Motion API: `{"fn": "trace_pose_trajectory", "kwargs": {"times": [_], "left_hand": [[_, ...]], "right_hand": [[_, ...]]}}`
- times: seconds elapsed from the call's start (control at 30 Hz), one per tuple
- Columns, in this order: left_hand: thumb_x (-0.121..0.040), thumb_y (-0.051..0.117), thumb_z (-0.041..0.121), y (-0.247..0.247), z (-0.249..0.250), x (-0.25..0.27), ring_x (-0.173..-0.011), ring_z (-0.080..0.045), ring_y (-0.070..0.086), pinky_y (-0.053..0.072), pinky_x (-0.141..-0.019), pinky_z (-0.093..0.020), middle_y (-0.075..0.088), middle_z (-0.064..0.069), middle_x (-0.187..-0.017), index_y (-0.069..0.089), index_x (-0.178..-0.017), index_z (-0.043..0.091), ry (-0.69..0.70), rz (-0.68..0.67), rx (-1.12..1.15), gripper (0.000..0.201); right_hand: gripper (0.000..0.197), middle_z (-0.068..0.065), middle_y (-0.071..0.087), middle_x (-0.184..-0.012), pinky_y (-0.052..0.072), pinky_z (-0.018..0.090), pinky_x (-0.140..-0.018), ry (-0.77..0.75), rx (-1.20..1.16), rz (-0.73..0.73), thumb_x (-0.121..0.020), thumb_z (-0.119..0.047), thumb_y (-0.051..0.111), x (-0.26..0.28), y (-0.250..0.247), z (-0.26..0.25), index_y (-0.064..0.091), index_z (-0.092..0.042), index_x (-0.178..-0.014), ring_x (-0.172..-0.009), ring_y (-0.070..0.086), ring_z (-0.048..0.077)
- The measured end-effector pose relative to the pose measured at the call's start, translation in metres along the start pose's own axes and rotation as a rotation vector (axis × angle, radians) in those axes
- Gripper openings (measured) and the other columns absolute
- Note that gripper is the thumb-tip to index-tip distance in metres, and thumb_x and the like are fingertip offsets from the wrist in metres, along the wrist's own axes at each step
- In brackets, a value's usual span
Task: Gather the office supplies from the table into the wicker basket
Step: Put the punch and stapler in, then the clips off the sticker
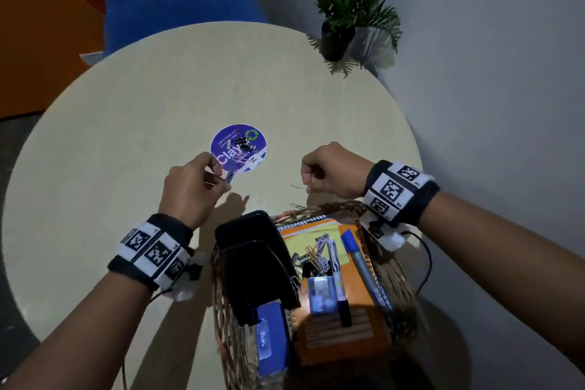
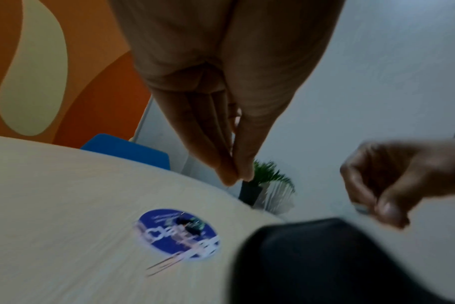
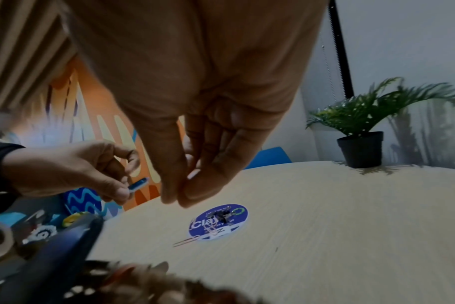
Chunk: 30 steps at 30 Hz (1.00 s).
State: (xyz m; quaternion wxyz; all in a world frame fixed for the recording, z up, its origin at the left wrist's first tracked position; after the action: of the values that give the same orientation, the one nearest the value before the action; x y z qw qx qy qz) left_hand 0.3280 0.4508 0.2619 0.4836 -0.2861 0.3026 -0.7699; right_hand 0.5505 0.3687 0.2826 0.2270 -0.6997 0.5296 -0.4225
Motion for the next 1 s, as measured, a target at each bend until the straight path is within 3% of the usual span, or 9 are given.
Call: {"fn": "trace_pose_trajectory", "kwargs": {"times": [0.1,0.2,0.33,0.47,0.6,0.7,0.87,1.0], "left_hand": [[-0.07,0.079,0.012,-0.011,0.022,0.038,-0.066,-0.012,0.07,0.053,-0.073,-0.033,0.07,0.005,-0.065,0.054,-0.072,0.02,0.029,-0.029,0.064,0.027],[-0.071,0.079,0.009,-0.011,0.04,0.073,-0.062,-0.011,0.07,0.054,-0.067,-0.026,0.072,0.001,-0.064,0.057,-0.073,0.023,0.041,-0.086,0.179,0.026],[-0.071,0.079,0.012,0.007,0.06,0.104,-0.057,-0.001,0.064,0.049,-0.061,-0.014,0.07,0.007,-0.064,0.062,-0.073,0.027,0.117,-0.149,0.196,0.023],[-0.074,0.076,0.015,0.033,0.075,0.125,-0.063,0.0,0.066,0.055,-0.067,-0.024,0.07,0.011,-0.065,0.066,-0.076,0.023,0.201,-0.21,0.156,0.013],[-0.074,0.074,0.03,0.051,0.077,0.137,-0.072,0.0,0.068,0.057,-0.076,-0.03,0.073,0.011,-0.075,0.069,-0.095,0.027,0.19,-0.292,0.182,0.023],[-0.077,0.074,0.031,0.04,0.072,0.132,-0.075,0.003,0.068,0.057,-0.075,-0.026,0.073,0.014,-0.083,0.07,-0.103,0.026,0.17,-0.217,0.176,0.026],[-0.079,0.072,0.026,-0.007,0.035,0.09,-0.071,0.001,0.068,0.054,-0.066,-0.019,0.072,0.016,-0.08,0.071,-0.086,0.025,0.035,0.009,0.155,0.007],[-0.082,0.069,0.027,-0.019,-0.022,0.036,-0.075,-0.006,0.068,0.049,-0.071,-0.025,0.073,0.006,-0.088,0.07,-0.092,0.02,-0.063,0.086,-0.007,0.013]], "right_hand": [[0.008,-0.001,0.069,-0.074,0.052,0.02,-0.069,0.03,-0.069,-0.02,-0.08,-0.002,0.065,0.041,0.01,0.007,0.068,-0.009,-0.08,-0.073,0.068,0.012],[0.011,-0.001,0.073,-0.079,0.053,0.016,-0.072,0.065,-0.094,-0.042,-0.083,-0.002,0.064,0.069,0.022,0.018,0.068,-0.012,-0.082,-0.075,0.069,0.007],[0.025,-0.007,0.068,-0.079,0.05,0.024,-0.068,0.089,-0.075,0.0,-0.081,-0.015,0.071,0.092,0.025,0.035,0.057,-0.034,-0.074,-0.073,0.064,0.004],[0.01,-0.002,0.069,-0.092,0.056,0.037,-0.077,0.113,-0.105,0.088,-0.082,-0.018,0.071,0.108,0.016,0.044,0.066,-0.019,-0.091,-0.083,0.065,0.014],[0.012,-0.002,0.07,-0.087,0.057,0.039,-0.076,0.116,-0.129,0.1,-0.081,-0.02,0.072,0.113,0.014,0.051,0.067,-0.018,-0.091,-0.081,0.065,0.014],[0.012,-0.002,0.069,-0.087,0.057,0.038,-0.076,0.105,-0.124,0.094,-0.08,-0.022,0.073,0.11,0.015,0.052,0.066,-0.021,-0.09,-0.079,0.064,0.012],[0.014,-0.004,0.07,-0.089,0.056,0.034,-0.076,0.073,-0.078,0.043,-0.082,-0.024,0.072,0.089,0.013,0.043,0.066,-0.02,-0.093,-0.08,0.065,0.011],[0.014,-0.004,0.067,-0.097,0.054,0.032,-0.078,0.045,0.025,-0.047,-0.085,-0.024,0.068,0.046,0.008,0.03,0.065,-0.019,-0.098,-0.086,0.064,0.013]]}}
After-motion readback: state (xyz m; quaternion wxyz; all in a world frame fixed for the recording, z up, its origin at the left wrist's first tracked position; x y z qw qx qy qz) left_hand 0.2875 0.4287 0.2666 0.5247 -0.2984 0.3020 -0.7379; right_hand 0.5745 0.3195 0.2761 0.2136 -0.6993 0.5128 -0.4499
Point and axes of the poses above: each hand's wrist, its own x-axis away from the middle knuckle, its own y-axis out of the palm, z = x × y, the point moved 5 cm from there along -x, towards the middle knuckle
